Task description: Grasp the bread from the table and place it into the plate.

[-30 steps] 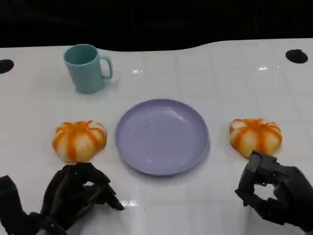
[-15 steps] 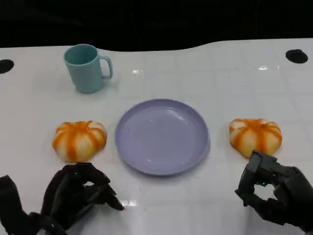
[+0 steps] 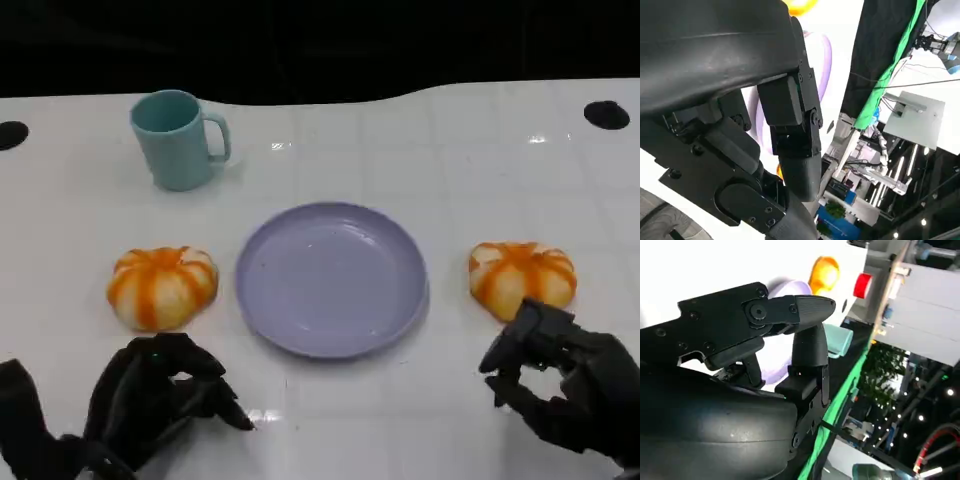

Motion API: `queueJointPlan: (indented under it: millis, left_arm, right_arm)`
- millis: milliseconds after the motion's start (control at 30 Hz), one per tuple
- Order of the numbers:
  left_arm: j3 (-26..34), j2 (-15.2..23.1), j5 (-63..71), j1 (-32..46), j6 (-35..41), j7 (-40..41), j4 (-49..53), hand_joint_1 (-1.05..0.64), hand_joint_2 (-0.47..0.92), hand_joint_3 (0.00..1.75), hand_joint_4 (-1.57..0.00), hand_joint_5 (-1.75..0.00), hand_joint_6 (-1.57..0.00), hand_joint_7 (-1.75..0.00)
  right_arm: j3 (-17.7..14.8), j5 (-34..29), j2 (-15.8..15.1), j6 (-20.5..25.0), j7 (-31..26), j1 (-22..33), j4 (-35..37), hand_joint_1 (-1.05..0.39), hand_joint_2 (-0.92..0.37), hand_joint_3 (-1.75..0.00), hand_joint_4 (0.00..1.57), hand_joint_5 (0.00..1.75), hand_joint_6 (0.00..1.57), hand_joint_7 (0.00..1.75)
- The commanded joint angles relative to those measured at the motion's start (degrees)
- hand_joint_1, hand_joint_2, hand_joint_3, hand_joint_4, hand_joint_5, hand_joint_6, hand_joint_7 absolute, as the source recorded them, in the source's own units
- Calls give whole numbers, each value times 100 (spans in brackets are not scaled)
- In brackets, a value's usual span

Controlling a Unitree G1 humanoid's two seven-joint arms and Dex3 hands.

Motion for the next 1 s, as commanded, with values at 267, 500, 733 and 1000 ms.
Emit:
queueJointPlan:
  millis: [267, 500, 733, 1000]
  left_arm:
    - [-3, 116, 4, -28, -8, -8, -1, -105, 61, 0, -157, -60, -157, -36]
    - [-13, 119, 16, -22, -19, 8, -13, -105, 61, 0, -157, -60, -157, -37]
    - [-13, 134, 15, -35, -21, -15, 15, -105, 61, 0, -157, -60, -157, -37]
    - [-7, 122, 13, -75, -51, -9, 91, -105, 61, 0, -157, -60, -157, -37]
  right_arm:
    - [-338, -288, -266, -40, -181, -154, -382, -48, -92, -24, 41, 105, 43, 66]
    - [-560, -1190, -584, -235, -685, -280, -576, -48, -92, -15, 35, 74, 50, 29]
    - [-690, -2615, -1121, -309, -1382, -409, -834, -47, -92, -8, 21, 48, 43, 8]
    - [-565, -3455, -1512, 226, -1605, -477, -1227, -46, -90, -1, 7, 33, 33, 0]
